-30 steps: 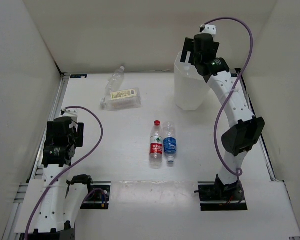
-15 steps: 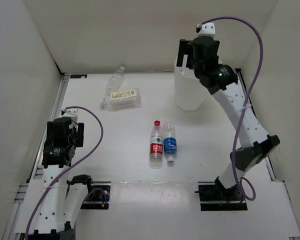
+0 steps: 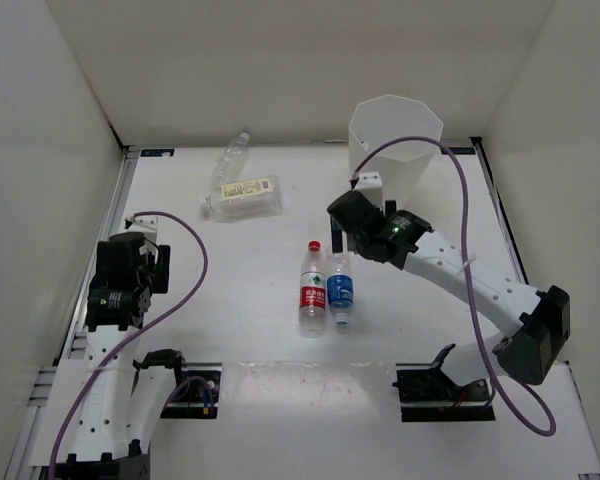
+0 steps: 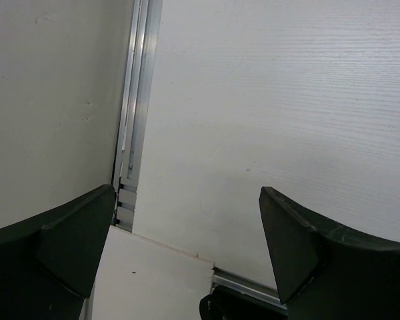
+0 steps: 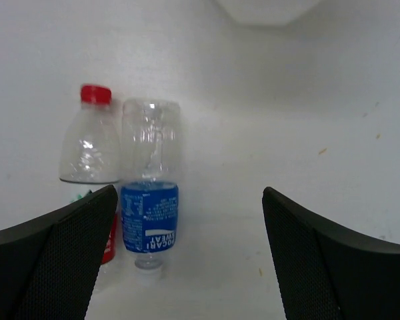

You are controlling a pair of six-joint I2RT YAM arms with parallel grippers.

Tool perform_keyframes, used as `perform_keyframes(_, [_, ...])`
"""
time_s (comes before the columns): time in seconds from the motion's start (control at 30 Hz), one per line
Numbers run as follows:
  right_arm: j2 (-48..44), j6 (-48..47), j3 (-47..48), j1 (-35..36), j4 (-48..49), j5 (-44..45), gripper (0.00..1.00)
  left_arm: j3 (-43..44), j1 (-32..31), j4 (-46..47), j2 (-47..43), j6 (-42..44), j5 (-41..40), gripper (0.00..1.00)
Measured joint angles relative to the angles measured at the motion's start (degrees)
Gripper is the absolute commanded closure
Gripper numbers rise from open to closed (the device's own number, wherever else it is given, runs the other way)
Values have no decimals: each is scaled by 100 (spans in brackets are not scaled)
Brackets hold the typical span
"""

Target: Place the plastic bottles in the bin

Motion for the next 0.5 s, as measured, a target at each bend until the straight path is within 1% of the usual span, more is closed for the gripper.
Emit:
perform_keyframes(0.13, [72,476,-922,140,-26,-446,10,0,0,0,0,0,9,0])
perform_keyframes(0.23, [319,584,-1346,170,184,-896,10,0,0,0,0,0,11,0])
perform_keyframes(0.37, [774,546,-1556,129,737,-1423,10,0,0,0,0,0,15,0])
perform_keyframes(0.43, [1012,542,-1556,57,1078,-1672,11,0,0,0,0,0,15,0])
perform_keyframes(0.5, [1224,535,-1556,-44,1338,-1810,16,0,0,2,0,0,17,0])
